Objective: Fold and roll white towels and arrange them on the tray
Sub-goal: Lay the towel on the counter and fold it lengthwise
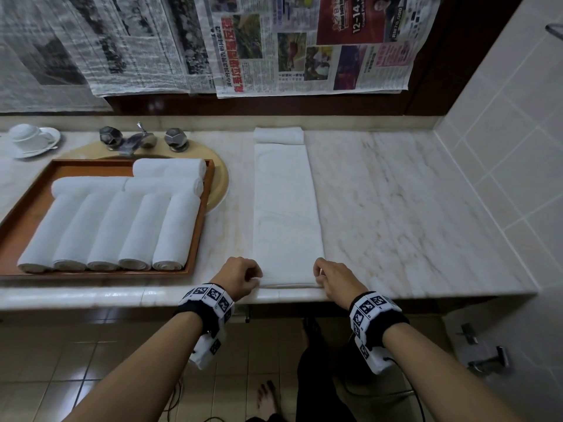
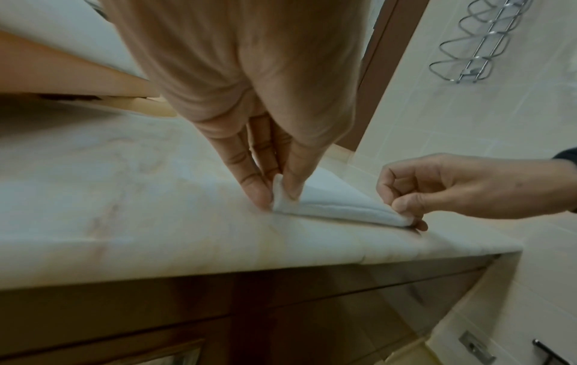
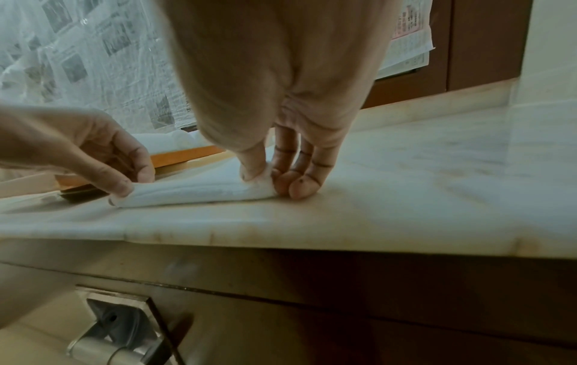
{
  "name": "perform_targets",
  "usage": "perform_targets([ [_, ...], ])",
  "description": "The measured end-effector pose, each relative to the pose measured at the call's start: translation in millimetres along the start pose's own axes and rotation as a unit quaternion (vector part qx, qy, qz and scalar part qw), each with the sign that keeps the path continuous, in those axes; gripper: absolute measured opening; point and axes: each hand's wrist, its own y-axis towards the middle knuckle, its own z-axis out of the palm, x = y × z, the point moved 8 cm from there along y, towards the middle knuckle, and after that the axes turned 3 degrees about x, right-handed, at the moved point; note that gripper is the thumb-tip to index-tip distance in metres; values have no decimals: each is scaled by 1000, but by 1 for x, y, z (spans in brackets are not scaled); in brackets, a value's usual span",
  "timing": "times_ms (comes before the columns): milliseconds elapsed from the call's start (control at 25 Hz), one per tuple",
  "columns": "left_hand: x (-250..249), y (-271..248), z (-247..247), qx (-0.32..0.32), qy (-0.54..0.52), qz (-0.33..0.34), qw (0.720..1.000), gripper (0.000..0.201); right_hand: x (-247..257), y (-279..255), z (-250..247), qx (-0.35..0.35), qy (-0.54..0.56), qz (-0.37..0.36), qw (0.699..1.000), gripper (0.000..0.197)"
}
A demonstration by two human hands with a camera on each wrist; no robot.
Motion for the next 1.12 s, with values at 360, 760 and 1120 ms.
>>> perform_targets([
  [360,-12,8,5,-21,110,5,994,15,7,6,0,-96,-104,-28,990,5],
  [760,-15,-8,20,-40,152,35,987,28,19,1,5,-71,-119,-67,988,17],
  [1120,-19,3,11,-26,264,82,961,23,10,7,-10,-43,-168,-31,984,29],
])
